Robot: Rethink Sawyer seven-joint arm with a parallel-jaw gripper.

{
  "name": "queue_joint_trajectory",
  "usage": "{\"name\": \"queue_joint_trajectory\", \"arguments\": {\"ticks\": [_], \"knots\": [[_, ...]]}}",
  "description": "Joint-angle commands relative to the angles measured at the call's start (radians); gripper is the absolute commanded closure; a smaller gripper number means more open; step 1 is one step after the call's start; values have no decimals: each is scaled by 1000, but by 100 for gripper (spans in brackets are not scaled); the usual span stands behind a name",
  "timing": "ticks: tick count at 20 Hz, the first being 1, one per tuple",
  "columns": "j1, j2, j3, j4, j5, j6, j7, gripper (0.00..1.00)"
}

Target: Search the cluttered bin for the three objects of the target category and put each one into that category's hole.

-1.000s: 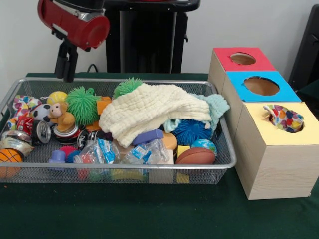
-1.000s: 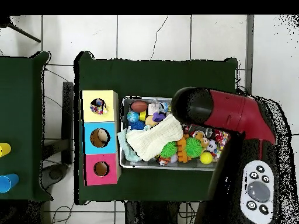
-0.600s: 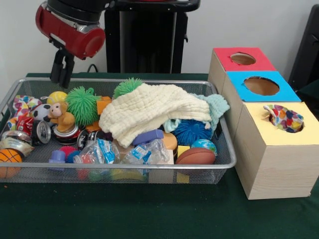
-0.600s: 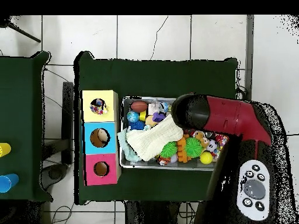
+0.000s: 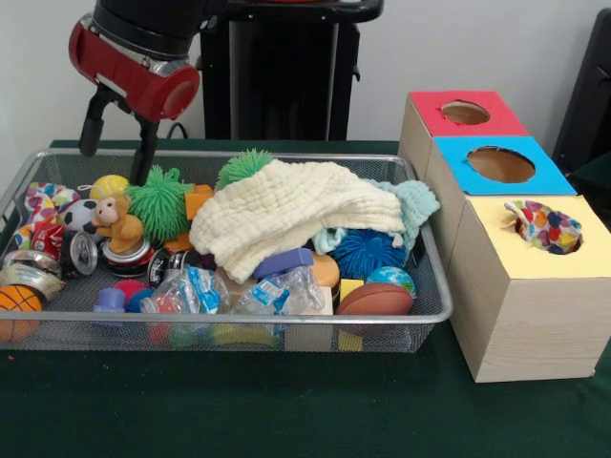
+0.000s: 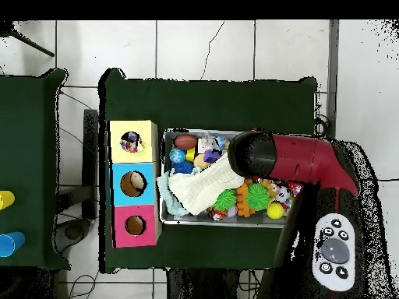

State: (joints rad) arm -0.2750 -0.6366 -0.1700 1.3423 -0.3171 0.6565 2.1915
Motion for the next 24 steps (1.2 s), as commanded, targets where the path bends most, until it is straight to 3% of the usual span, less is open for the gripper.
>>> {"name": "queue_joint_trajectory", "arguments": {"ticks": [1, 24], "knots": [[-13, 58, 34, 128, -64, -73, 1, 0], [-62, 100, 30, 229, -54, -170, 58, 0]]}}
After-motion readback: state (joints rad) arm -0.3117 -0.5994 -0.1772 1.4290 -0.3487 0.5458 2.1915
